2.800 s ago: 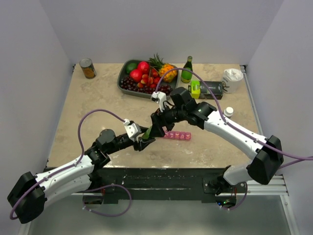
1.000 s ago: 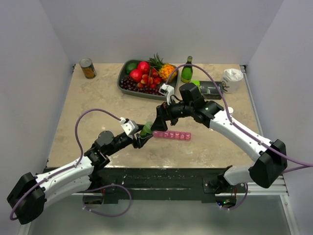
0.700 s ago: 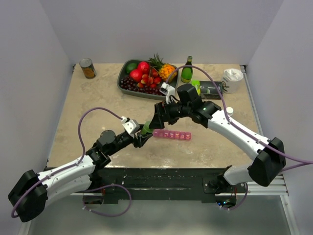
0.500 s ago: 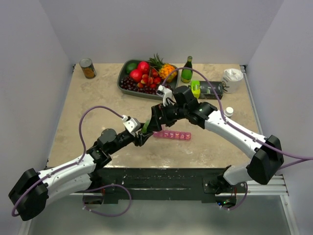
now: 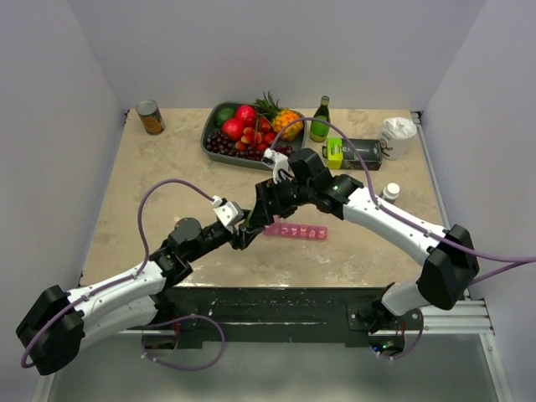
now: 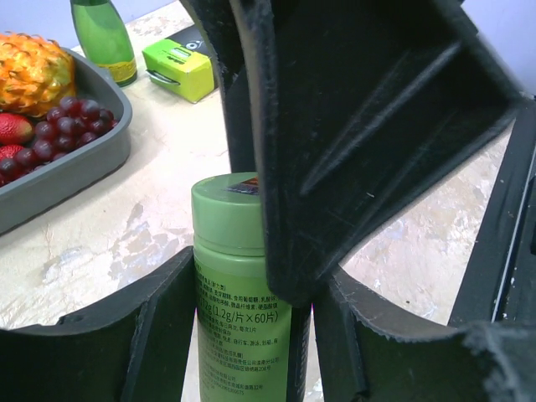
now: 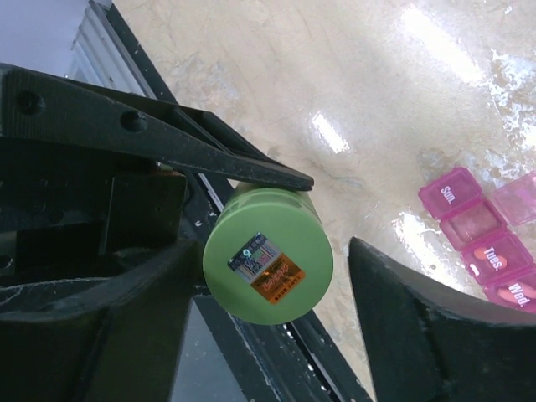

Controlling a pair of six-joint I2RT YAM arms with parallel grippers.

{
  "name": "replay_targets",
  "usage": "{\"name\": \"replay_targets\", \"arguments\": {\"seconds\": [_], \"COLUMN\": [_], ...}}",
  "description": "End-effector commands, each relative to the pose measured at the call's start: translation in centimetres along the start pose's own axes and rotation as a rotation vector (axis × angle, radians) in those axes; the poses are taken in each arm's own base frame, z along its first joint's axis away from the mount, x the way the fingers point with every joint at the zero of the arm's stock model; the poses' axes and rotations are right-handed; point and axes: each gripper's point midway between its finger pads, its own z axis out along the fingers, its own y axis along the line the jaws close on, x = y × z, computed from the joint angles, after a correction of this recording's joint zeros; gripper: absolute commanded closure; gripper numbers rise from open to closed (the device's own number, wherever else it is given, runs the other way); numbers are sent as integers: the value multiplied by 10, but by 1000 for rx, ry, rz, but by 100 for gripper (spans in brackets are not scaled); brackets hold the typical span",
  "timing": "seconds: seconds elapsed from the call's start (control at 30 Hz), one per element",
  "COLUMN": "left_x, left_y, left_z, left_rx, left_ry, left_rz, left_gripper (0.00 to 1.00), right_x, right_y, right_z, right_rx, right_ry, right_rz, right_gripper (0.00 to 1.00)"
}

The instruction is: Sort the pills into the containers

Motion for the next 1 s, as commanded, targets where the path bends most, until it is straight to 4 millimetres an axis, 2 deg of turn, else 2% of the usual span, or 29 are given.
{"name": "replay_targets", "arguments": {"seconds": [0.0, 0.1, 0.13, 0.2, 0.23, 0.3, 0.33, 0.37, 0.4, 0.43, 0.47, 0.5, 0.53, 0.6, 0.63, 0.67, 0.73, 0.77, 0.87, 0.93, 0.97], "left_x": [-45, -43, -44, -44, -43, -47, -49, -52, -49, -53, -53, -48, -51, -45, -47, -46, -43, -42, -43, -45, -46], "left_y": [-6, -6, -6, -12, -16, -28, -33, -38, -47, -51, -56, -66, -70, -81, -82, -83, -80, -78, -63, -53, -50], "left_z": [5, 3, 2, 0, -1, -5, -6, -7, -9, -9, -10, -13, -14, -17, -16, -16, -12, -10, -5, -4, -4], "left_rx": [35, 36, 38, 72, 93, 171, 203, 234, 297, 330, 365, 435, 466, 547, 562, 569, 557, 543, 445, 379, 360], "left_ry": [-127, -120, -120, -117, -113, -130, -134, -140, -127, -130, -125, -104, -107, -84, -82, -75, -53, -46, -39, -44, -50], "left_rz": [45, 52, 55, 73, 78, 132, 141, 152, 155, 160, 169, 163, 166, 157, 155, 153, 145, 148, 155, 161, 162], "left_gripper": [100, 100, 100, 100, 100, 100, 100, 100, 100, 100, 100, 100, 100, 100, 100, 100, 100, 100, 100, 100, 100], "right_x": [-27, -27, -25, -21, -15, -4, 5, 12, 23, 27, 45, 48, 51, 60, 60, 59, 52, 48, 30, 21, 7], "right_y": [25, 32, 34, 38, 47, 58, 68, 73, 73, 72, 72, 73, 70, 63, 59, 54, 56, 58, 63, 65, 69], "right_z": [-6, -9, -9, -10, -14, -20, -27, -32, -38, -40, -49, -52, -50, -53, -50, -49, -50, -50, -58, -65, -71], "right_rx": [-91, -133, -151, -189, -262, -352, -466, -516, -548, -588, -638, -657, -677, -669, -670, -651, -633, -619, -546, -501, -471], "right_ry": [-72, -72, -66, -58, -41, -5, 7, 21, 64, 47, 106, 106, 89, 141, 146, 162, 159, 149, 107, 84, 23], "right_rz": [-102, -157, -182, -227, -294, -375, -540, -606, -629, -778, -791, -867, -995, -1074, -1126, -1136, -1139, -1136, -1093, -1005, -1002], "right_gripper": [31, 51, 65, 76, 85, 92, 95, 97, 98, 99, 99, 99, 97, 95, 89, 79, 51, 30, 1, 1, 1]}}
